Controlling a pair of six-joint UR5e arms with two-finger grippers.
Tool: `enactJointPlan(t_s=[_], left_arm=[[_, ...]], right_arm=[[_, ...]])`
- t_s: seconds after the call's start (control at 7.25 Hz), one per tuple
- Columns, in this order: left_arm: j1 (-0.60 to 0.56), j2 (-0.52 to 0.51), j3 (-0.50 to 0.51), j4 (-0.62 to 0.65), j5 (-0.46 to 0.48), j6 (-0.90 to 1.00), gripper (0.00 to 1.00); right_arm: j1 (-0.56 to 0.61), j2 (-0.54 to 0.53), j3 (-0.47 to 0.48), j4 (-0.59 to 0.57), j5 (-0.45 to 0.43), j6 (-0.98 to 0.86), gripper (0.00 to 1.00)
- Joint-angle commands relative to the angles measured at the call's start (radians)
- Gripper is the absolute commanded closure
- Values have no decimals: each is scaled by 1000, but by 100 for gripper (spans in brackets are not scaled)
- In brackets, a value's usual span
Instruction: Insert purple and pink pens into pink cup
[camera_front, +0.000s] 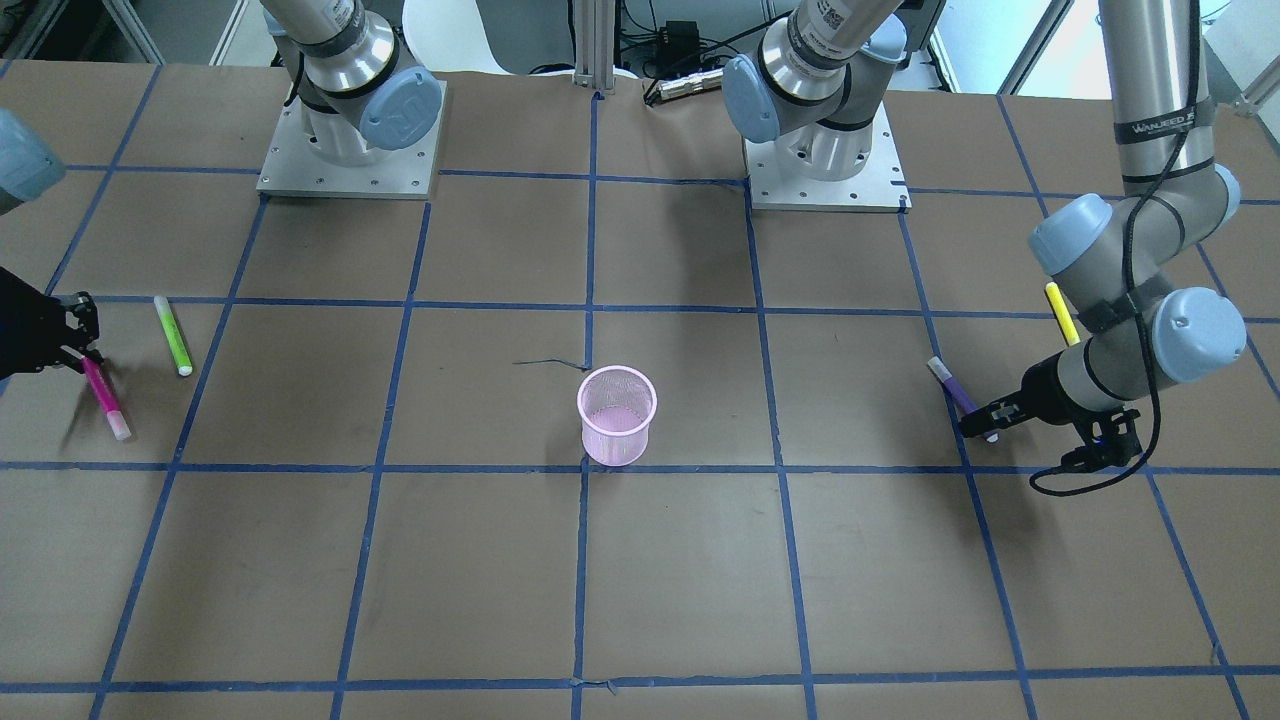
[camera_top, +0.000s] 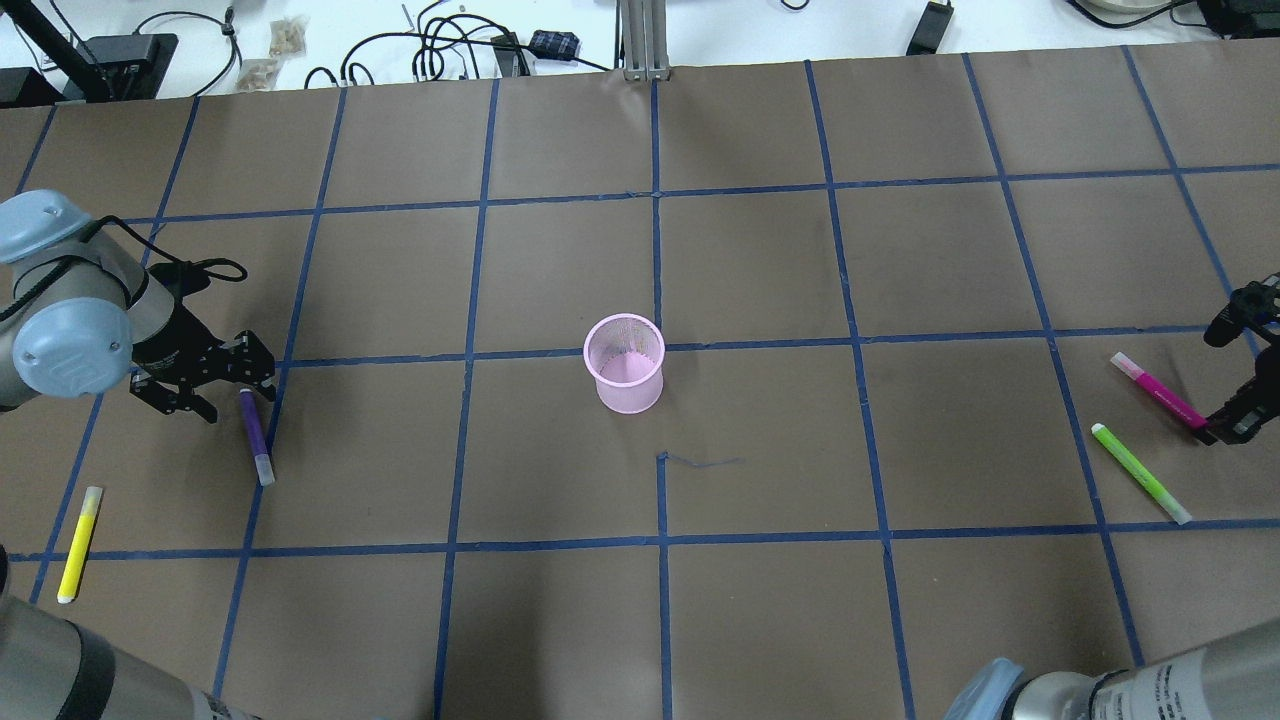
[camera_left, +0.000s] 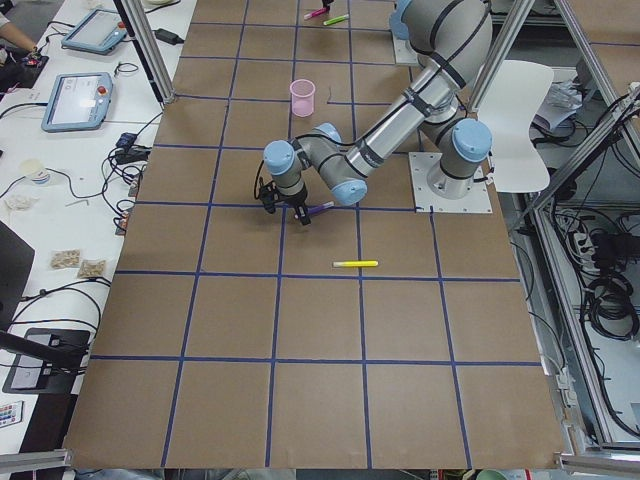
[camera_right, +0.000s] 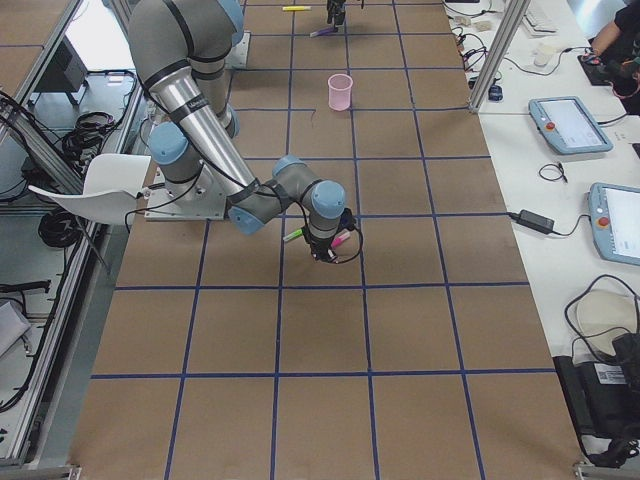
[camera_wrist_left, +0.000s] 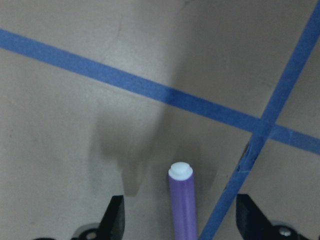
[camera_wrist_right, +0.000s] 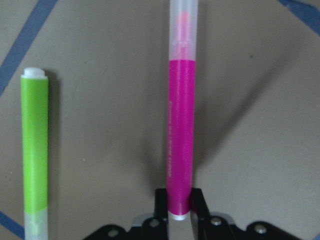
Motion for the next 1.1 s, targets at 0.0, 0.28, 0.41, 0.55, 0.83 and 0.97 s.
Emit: enactJointPlan(t_s=[0.0,0.28,0.41,0.55,0.83,0.97], left_arm=[[-3,-11,1,6,3,9,65],[-14,-7,2,8,2,9,100],[-15,-1,4,8,2,2,100],[-26,15,23,11,5,-8,100],[-69,44,77,-44,6,-9,100],[-76,72,76,-46,0,-9,100]], right_arm=[[76,-50,-45,10,-38,11,100],[285,-93,-122,36,-183,16,100],[377,-95,-156,66,-213,101,100],[465,-97,-208,153,-216,221,100],[641,-89,-314,345,-216,356,100],[730,-89,-360,423,-283,362,100]])
